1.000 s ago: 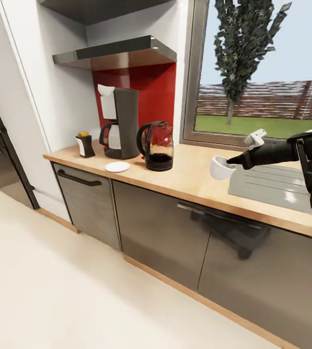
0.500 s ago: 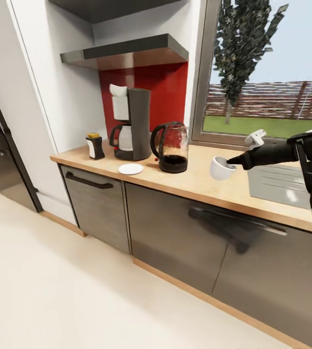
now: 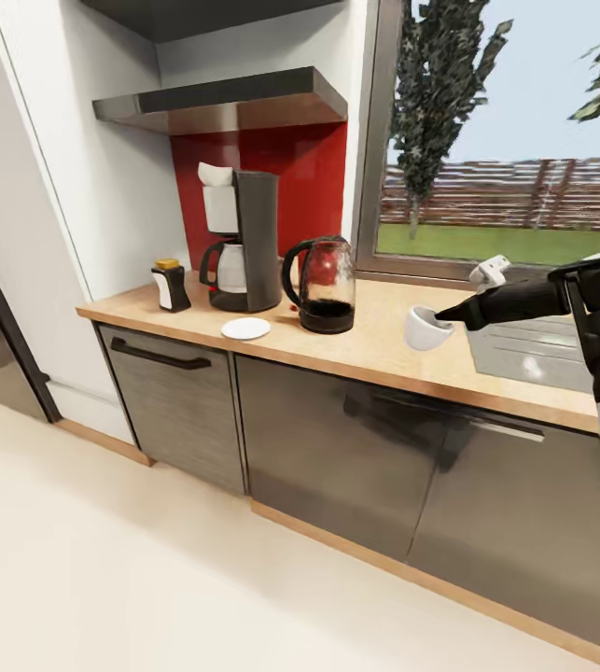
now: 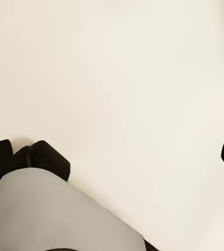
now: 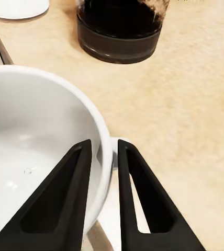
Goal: Set up a coffee station on the kitchen countertop: keep the coffee maker on the countertop, move the bottle of coffee from the kitchen shelf to the counter next to the coffee maker, place a paper coffee filter on top of the coffee maker, put the saucer next to the coffee maker with the coffee cup on the saucer, and place the electric kettle next to the coffee maker.
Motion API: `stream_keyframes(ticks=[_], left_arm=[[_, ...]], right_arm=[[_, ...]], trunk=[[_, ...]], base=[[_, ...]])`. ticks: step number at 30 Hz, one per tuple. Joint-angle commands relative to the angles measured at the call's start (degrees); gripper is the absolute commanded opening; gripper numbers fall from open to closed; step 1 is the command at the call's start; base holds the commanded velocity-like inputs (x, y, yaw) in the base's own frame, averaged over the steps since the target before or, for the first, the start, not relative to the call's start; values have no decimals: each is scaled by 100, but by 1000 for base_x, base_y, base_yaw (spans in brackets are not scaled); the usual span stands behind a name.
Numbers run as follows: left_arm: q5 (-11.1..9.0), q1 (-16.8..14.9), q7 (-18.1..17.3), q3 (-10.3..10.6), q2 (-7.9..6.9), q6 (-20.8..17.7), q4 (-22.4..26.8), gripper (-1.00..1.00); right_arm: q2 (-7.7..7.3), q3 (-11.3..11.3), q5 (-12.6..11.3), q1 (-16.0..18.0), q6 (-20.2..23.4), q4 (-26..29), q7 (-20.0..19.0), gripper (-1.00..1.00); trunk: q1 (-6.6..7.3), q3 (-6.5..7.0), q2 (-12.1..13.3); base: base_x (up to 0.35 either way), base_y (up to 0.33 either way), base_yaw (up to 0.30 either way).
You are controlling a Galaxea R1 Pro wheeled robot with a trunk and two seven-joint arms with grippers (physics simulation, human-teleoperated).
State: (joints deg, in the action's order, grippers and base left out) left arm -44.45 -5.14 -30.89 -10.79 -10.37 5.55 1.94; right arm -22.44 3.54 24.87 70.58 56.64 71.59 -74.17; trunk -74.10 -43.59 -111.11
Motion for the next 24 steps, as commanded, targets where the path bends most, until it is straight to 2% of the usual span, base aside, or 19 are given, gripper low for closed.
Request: stream_keyframes(ticks=[1,8,16,24], left_arm=[[41,-5,-22,-46,0,17,-9,100],[41,-5,-22,-46,0,18,-9,100],[41,-5,-21,-46,0,20,-9,100],[41,-5,-14,-46,0,17,-9,100]], right_arm=[[1,6,53,8,49,5,-54,-100],[-3,6,53,8,49,-3,-54,-100],[-3,6,53,8,49,-4,-54,-100],[1,6,53,8,49,-4,-54,-100]], trunk=[[1,-6,-3],[1,0,-3],[1,32,-3],[1,44,-3]], base=[[0,304,-5],[0,284,-51],[1,50,-233],[188,162,-88]])
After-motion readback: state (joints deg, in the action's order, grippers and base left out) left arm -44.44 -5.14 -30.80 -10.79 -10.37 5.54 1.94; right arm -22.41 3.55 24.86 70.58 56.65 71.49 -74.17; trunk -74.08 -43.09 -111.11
